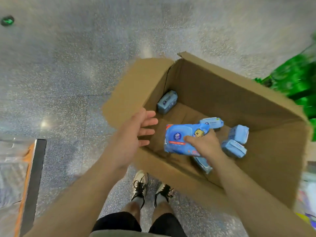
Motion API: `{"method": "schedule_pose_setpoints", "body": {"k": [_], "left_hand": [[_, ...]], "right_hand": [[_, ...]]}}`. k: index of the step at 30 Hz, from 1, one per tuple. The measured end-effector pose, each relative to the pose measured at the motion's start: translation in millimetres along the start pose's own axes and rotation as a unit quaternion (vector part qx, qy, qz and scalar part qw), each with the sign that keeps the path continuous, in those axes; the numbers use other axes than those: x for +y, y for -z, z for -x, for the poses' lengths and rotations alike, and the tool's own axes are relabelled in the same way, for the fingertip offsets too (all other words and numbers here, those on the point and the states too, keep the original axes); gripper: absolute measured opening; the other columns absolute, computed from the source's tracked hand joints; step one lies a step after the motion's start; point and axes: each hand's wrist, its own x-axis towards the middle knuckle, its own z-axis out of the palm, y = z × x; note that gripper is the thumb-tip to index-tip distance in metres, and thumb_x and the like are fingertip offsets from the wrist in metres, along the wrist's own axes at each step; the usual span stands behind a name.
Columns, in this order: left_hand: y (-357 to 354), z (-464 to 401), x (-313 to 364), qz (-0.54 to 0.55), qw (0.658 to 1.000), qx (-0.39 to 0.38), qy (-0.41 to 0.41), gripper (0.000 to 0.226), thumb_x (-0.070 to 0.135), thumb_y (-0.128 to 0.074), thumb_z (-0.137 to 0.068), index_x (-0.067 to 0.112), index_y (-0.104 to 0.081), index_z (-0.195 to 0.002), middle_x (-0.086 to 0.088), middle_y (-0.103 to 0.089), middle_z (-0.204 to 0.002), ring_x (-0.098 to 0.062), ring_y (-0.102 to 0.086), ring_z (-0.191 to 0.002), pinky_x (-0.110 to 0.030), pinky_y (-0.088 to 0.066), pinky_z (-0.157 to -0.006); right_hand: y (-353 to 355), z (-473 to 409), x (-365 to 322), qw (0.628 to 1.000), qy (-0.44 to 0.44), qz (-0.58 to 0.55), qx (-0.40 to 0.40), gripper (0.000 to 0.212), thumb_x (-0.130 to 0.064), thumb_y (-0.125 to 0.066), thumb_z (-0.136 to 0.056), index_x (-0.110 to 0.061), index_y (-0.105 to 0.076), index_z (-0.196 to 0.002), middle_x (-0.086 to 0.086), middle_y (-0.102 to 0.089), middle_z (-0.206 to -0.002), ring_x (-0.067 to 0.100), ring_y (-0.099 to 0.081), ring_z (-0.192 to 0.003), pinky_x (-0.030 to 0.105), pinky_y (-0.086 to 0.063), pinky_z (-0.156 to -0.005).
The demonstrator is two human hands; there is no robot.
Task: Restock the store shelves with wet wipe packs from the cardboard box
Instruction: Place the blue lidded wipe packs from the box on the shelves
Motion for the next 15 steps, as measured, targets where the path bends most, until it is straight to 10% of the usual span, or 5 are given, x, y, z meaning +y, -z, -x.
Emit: {"method": "schedule_pose_setpoints", "body": {"k": [7, 12, 15], "left_hand": [[-45.4, 25.9, 34.4, -0.054, 0.995, -0.088, -0.004, 0.037, 0.062, -0.051, -0.091, 0.034, -0.068, -0.108, 0.014, -0.068, -0.119, -0.013, -0.061, -0.112, -0.046, -0.045, -0.11], [-108.1, 67.7, 57.8, -0.106, 0.966, -0.232, -0.031, 0.082, 0.089, -0.055, -0.062, 0.04, -0.058, -0.128, 0.012, -0.068, -0.122, -0.013, -0.07, -0.106, -0.044, -0.056, -0.097], [-141.1, 104.7, 72.8, -0.098, 0.945, -0.312, -0.021, 0.064, 0.076, -0.07, -0.068, 0.035, -0.063, -0.115, 0.005, -0.071, -0.108, -0.016, -0.07, -0.093, -0.031, -0.051, -0.073]], "right_hand": [[106.5, 165.6, -56.9, 0.971, 0.003, -0.235, 0.031, 0.032, -0.005, -0.077, -0.085, -0.008, -0.068, -0.116, 0.01, -0.08, -0.094, 0.024, -0.077, -0.071, 0.032, -0.059, -0.053], [157.4, 258.1, -56.2, 0.936, 0.032, -0.342, 0.071, 0.08, -0.029, -0.089, -0.056, -0.007, -0.066, -0.129, 0.022, -0.072, -0.121, 0.044, -0.071, -0.105, 0.062, -0.057, -0.089], [187.8, 303.4, -47.6, 0.918, 0.039, -0.385, 0.087, 0.068, -0.024, -0.086, -0.06, -0.004, -0.07, -0.123, 0.023, -0.074, -0.113, 0.038, -0.076, -0.085, 0.044, -0.063, -0.06]]}}
